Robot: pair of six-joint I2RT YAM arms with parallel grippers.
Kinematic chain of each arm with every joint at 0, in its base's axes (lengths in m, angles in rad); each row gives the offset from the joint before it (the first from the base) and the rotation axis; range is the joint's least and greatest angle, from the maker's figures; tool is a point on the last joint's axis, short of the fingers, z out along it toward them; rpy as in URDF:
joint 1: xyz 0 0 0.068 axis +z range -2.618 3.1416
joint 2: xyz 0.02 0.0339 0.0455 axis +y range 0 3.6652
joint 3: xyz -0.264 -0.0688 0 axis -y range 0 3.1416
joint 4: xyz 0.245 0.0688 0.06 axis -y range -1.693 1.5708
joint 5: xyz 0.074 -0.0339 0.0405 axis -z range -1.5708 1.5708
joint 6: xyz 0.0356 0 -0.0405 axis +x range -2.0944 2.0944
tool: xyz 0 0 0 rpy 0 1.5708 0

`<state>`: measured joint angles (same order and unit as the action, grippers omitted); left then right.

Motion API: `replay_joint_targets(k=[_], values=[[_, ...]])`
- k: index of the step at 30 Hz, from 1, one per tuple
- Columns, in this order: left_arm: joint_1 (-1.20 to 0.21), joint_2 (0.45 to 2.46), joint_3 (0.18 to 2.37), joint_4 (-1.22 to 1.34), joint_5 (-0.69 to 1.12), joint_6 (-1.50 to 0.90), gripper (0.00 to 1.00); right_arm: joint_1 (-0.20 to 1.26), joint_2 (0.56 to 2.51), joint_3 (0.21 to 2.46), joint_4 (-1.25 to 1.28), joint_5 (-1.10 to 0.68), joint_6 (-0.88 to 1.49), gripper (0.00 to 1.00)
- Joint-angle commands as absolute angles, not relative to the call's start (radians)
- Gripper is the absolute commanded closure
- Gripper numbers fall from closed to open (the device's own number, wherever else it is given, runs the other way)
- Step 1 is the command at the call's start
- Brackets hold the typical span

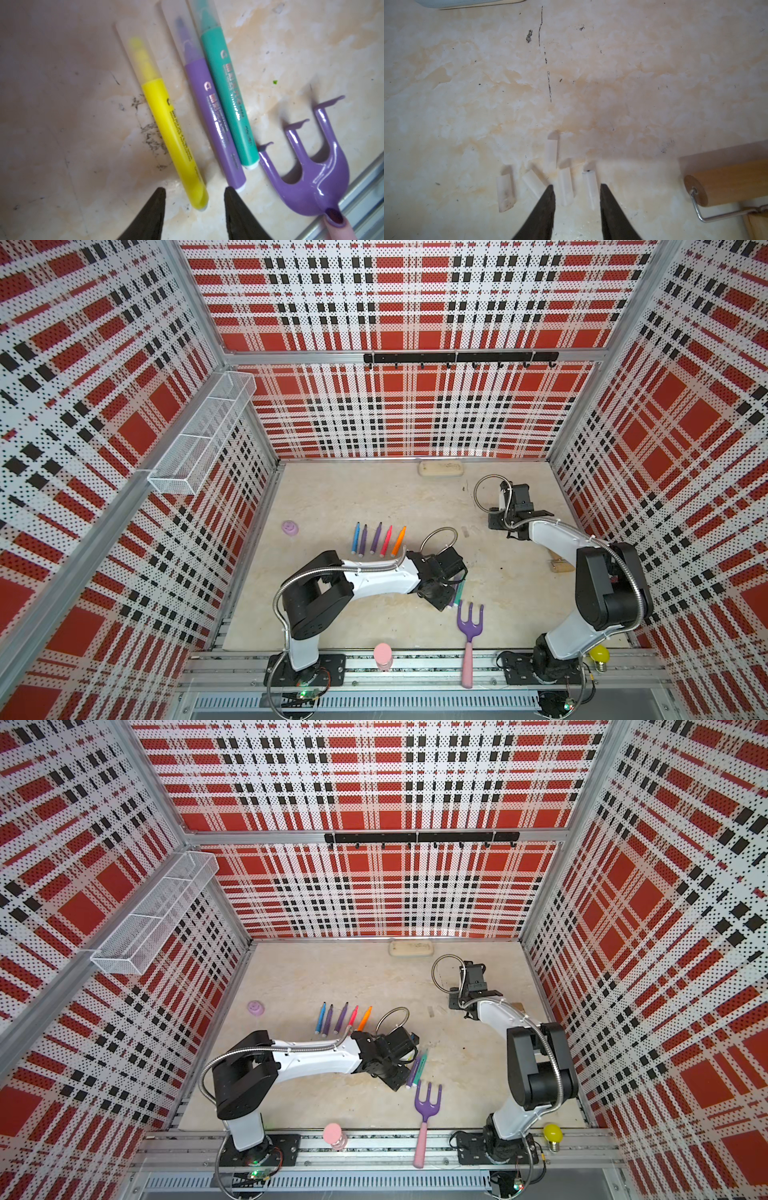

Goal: Remove pen caps from pens
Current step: Pick up the pen from the bottom-center of the table.

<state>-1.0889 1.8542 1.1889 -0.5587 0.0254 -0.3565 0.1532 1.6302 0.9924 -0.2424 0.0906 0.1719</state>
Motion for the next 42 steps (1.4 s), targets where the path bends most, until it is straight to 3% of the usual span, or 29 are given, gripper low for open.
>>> replay_joint_targets(k=[1, 18, 29, 37, 42], values=[[-1.081, 1.881, 1.178, -0.569, 0.000, -0.365, 0.52, 0.160, 1.594, 0.982, -0.202, 0.094, 0.175, 0.61], [-1.068, 1.954, 1.202, -0.571, 0.020, -0.353, 0.66, 0.160, 1.559, 0.961, -0.195, 0.118, 0.176, 0.61], [-1.007, 1.917, 1.138, -0.544, 0.022, -0.321, 0.88, 0.160, 1.515, 0.952, -0.210, 0.137, 0.173, 0.60], [-0.868, 1.727, 1.030, -0.409, 0.018, -0.320, 0.92, 0.168, 1.408, 0.877, -0.077, -0.081, 0.192, 0.59], [-0.774, 1.551, 0.914, -0.187, 0.153, -0.317, 0.93, 0.243, 1.332, 0.759, 0.179, -0.301, 0.262, 0.57]])
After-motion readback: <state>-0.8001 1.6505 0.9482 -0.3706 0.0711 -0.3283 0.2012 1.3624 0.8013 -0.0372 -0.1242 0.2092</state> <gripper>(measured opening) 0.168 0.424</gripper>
